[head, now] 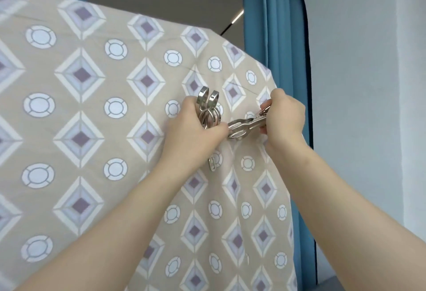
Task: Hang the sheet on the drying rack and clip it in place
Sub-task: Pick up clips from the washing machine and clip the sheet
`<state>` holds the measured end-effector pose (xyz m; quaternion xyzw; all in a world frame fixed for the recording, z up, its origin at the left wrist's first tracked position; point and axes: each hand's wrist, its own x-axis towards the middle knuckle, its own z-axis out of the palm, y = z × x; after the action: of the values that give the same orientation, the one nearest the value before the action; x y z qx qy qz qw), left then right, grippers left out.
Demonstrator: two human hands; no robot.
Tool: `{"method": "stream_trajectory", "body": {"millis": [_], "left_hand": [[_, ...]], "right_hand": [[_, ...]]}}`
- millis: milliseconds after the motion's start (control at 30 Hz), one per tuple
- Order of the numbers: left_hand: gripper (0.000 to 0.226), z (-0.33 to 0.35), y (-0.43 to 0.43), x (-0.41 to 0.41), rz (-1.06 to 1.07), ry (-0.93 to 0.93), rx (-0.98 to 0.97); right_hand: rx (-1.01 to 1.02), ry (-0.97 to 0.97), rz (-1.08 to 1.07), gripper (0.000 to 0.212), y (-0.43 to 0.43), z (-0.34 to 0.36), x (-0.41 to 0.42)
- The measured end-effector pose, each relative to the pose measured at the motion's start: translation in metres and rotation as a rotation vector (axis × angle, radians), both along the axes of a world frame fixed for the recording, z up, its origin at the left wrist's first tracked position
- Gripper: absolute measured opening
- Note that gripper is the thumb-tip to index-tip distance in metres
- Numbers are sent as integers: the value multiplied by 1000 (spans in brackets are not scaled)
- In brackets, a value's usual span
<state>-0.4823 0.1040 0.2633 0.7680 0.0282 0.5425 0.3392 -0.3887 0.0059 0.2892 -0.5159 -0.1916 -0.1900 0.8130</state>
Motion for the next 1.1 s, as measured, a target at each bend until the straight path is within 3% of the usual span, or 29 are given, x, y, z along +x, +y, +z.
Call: {"method": "stream_trajectory", "body": {"millis": [133, 333, 467, 600, 767, 1100], "left_hand": [[16, 31, -4, 5, 173, -56, 135], [22, 84, -15, 9, 593, -159, 513], [17, 122, -19, 13, 678, -52, 541], [27, 146, -19, 23, 826, 76, 630], [29, 163, -22, 26, 610, 393, 511], [27, 161, -23, 21, 645, 278, 479]], "right_hand": [[44, -90, -77, 16, -3, 33, 18], [124, -267, -176, 35, -10, 74, 36], [206, -344, -190, 40, -11, 99, 45], [182, -401, -245, 42, -11, 119, 49], [125, -435, -265, 41, -7, 142, 52], [-49, -349, -173, 39, 2, 155, 63]]}}
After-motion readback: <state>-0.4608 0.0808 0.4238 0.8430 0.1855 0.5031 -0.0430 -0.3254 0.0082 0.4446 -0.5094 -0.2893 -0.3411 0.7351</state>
